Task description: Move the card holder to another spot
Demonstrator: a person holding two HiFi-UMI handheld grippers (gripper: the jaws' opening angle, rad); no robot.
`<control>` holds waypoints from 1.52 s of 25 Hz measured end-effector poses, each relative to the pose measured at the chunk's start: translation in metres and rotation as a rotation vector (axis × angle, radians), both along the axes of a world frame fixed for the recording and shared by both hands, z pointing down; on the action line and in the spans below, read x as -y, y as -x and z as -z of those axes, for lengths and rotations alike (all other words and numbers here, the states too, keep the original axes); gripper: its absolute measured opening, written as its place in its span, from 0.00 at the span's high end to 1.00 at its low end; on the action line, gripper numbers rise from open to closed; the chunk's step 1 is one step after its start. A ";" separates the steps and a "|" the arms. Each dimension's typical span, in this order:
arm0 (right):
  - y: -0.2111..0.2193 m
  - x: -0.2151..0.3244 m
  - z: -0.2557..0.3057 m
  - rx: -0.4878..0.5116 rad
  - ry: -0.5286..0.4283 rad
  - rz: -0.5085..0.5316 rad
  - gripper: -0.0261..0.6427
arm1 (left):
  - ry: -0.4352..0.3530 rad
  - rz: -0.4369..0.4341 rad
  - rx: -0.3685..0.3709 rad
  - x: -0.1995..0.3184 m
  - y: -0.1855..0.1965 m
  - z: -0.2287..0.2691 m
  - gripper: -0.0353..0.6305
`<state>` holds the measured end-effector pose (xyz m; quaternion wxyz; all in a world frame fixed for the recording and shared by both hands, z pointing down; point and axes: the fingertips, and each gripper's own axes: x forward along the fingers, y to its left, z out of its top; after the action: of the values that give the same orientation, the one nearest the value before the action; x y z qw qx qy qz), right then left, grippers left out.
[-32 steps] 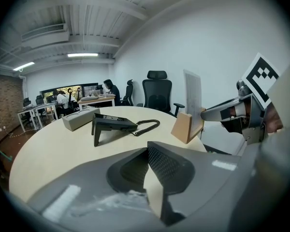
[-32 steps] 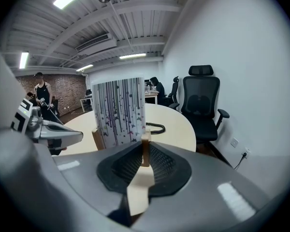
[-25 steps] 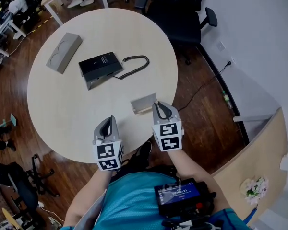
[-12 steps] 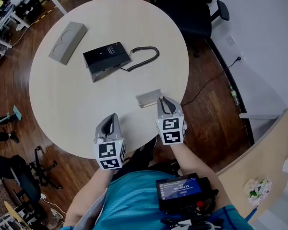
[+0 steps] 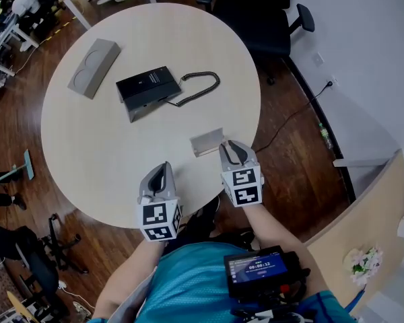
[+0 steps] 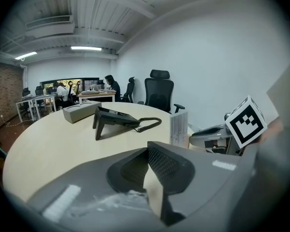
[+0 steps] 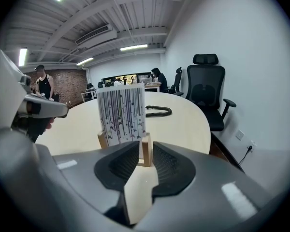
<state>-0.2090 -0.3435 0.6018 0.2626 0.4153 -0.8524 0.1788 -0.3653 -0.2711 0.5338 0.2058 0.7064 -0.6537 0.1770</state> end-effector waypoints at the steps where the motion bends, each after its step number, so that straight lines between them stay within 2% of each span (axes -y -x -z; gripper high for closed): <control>1: -0.005 -0.002 0.006 0.001 -0.006 -0.009 0.84 | -0.009 -0.010 -0.011 0.001 -0.005 0.003 0.92; 3: -0.020 -0.007 0.021 0.000 -0.026 -0.043 0.86 | -0.027 -0.037 -0.030 0.003 -0.017 0.008 0.92; 6: -0.046 -0.014 0.050 0.003 -0.068 -0.106 0.97 | -0.053 -0.083 -0.054 0.002 -0.037 0.020 0.92; 8: -0.067 -0.022 0.068 0.016 -0.083 -0.174 0.97 | -0.068 -0.123 -0.069 -0.002 -0.053 0.032 0.92; 14: -0.147 -0.071 0.108 0.018 -0.128 -0.465 0.97 | -0.115 -0.301 -0.139 -0.005 -0.108 0.047 0.92; 22: -0.231 -0.174 0.146 -0.006 -0.211 -0.721 0.97 | -0.184 -0.527 -0.226 -0.030 -0.203 0.086 0.92; 30: -0.306 -0.301 0.181 -0.021 -0.306 -0.968 0.97 | -0.229 -0.869 -0.227 -0.128 -0.322 0.126 0.92; 35: -0.319 -0.379 0.208 -0.043 -0.371 -1.046 0.97 | -0.276 -1.008 -0.242 -0.210 -0.351 0.153 0.92; 38: -0.313 -0.425 0.214 -0.034 -0.376 -1.070 0.97 | -0.291 -1.046 -0.247 -0.257 -0.353 0.160 0.92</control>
<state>0.1043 0.0815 0.3876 0.0704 0.8318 -0.5362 0.1253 -0.0118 -0.0144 0.3739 0.0658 0.9734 -0.2047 0.0794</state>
